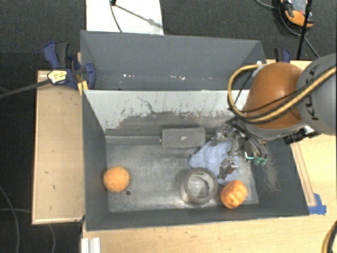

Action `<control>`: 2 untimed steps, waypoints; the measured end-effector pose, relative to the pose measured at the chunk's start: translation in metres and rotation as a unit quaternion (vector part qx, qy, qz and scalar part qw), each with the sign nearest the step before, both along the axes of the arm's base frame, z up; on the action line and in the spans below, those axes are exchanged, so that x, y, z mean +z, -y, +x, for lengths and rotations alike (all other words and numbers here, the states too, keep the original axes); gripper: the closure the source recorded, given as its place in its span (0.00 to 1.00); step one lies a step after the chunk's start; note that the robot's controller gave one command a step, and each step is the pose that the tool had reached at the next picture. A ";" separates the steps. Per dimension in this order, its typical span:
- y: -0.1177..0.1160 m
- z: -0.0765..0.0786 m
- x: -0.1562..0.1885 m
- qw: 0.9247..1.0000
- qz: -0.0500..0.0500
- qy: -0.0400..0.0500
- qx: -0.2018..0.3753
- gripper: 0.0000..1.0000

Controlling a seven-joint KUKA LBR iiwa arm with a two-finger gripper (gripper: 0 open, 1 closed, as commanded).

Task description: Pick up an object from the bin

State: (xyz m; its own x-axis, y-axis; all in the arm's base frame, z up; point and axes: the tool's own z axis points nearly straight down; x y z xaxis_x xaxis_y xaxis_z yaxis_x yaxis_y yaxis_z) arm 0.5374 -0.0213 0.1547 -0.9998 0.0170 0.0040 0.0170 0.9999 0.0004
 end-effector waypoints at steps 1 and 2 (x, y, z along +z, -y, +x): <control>0.000 0.002 0.003 1.000 0.000 0.004 0.000 0.00; 0.021 0.035 -0.061 1.000 0.000 0.007 0.024 0.00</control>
Offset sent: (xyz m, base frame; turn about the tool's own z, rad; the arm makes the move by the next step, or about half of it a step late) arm 0.0404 -0.0270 -0.0847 -0.0567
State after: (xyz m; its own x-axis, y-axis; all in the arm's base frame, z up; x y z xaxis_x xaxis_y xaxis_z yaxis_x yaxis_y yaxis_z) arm 0.5720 -0.0423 0.0935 -0.9995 -0.0310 -0.0090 -0.0310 0.9995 -0.0006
